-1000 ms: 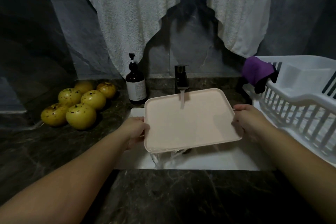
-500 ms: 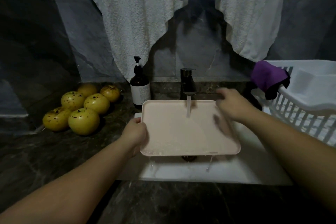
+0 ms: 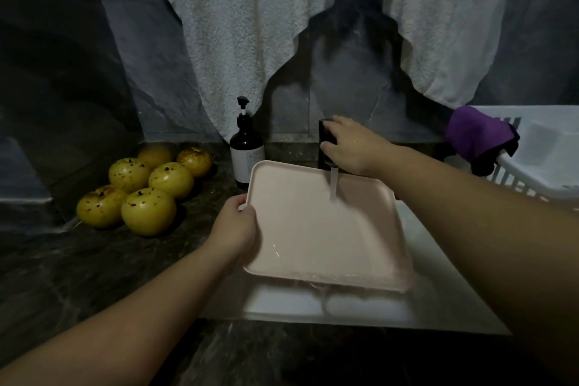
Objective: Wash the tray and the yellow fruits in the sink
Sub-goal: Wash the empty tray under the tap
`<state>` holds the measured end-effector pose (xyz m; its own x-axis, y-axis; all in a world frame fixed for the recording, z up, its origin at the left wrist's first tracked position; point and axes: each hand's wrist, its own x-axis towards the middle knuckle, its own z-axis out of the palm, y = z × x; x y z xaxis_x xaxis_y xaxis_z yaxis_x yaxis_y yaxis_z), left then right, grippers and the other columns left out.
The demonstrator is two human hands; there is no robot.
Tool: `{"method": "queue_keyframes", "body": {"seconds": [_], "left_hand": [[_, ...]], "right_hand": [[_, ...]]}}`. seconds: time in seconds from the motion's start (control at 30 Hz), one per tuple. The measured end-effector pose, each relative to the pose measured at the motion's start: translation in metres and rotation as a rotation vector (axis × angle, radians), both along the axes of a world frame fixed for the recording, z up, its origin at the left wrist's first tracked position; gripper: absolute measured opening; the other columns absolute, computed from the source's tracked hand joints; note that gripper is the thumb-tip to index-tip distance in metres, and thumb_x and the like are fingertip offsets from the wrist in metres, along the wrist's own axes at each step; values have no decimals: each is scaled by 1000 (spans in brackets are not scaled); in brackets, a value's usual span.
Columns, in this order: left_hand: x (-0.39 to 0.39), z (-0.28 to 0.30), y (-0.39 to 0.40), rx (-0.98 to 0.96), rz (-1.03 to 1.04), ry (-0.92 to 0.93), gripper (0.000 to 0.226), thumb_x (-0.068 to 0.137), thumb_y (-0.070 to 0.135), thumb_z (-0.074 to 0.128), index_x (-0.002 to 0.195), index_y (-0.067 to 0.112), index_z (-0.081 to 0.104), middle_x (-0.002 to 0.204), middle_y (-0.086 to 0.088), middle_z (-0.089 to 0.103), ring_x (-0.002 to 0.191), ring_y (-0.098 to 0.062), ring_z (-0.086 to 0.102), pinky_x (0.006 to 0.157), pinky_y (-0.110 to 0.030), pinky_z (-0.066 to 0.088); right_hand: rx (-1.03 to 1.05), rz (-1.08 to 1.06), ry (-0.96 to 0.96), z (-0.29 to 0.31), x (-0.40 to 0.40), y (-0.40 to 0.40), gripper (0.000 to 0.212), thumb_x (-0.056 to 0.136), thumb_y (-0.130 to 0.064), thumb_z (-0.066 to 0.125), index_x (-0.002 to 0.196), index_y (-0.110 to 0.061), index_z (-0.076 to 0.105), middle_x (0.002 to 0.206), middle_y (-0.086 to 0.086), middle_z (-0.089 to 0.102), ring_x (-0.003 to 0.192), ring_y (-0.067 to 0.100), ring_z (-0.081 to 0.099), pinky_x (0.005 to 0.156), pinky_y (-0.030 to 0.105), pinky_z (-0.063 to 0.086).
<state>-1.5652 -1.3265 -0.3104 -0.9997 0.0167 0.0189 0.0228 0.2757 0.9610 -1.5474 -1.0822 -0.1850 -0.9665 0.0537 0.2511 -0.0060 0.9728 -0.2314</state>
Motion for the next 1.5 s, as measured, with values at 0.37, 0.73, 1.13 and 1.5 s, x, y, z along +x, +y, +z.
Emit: {"method": "queue_keyframes", "body": {"seconds": [0.37, 0.73, 1.13, 1.5], "left_hand": [[9, 2, -6, -41, -6, 13, 43, 105, 19, 45, 147, 20, 52, 120, -5, 65, 102, -22, 63, 90, -40, 53], [28, 6, -23, -124, -132, -64, 41, 103, 16, 46, 143, 19, 58, 115, -9, 73, 103, -29, 70, 98, -50, 56], [36, 40, -35, -336, -190, 204, 28, 101, 17, 60, 129, 13, 60, 113, -7, 69, 105, -28, 67, 94, -48, 56], [43, 36, -59, -432, -309, 408, 27, 101, 14, 64, 127, 21, 64, 112, 6, 69, 102, -13, 64, 80, -18, 50]], "right_hand": [[-277, -310, 189, -35, 51, 39, 45, 100, -26, 50, 143, -14, 53, 142, 18, 51, 125, 35, 53, 98, 36, 41], [-944, -554, -279, -96, 139, 75, 21, 91, 1, 63, 108, -8, 71, 95, 21, 68, 75, 28, 61, 60, 35, 51], [-758, -299, 238, -46, 161, 75, 17, 84, -11, 76, 97, -21, 71, 74, -7, 75, 64, 13, 72, 56, 29, 56], [-489, -263, 361, -47, 168, 61, 5, 94, -30, 71, 98, -31, 68, 86, -13, 69, 77, 0, 62, 62, 24, 43]]}}
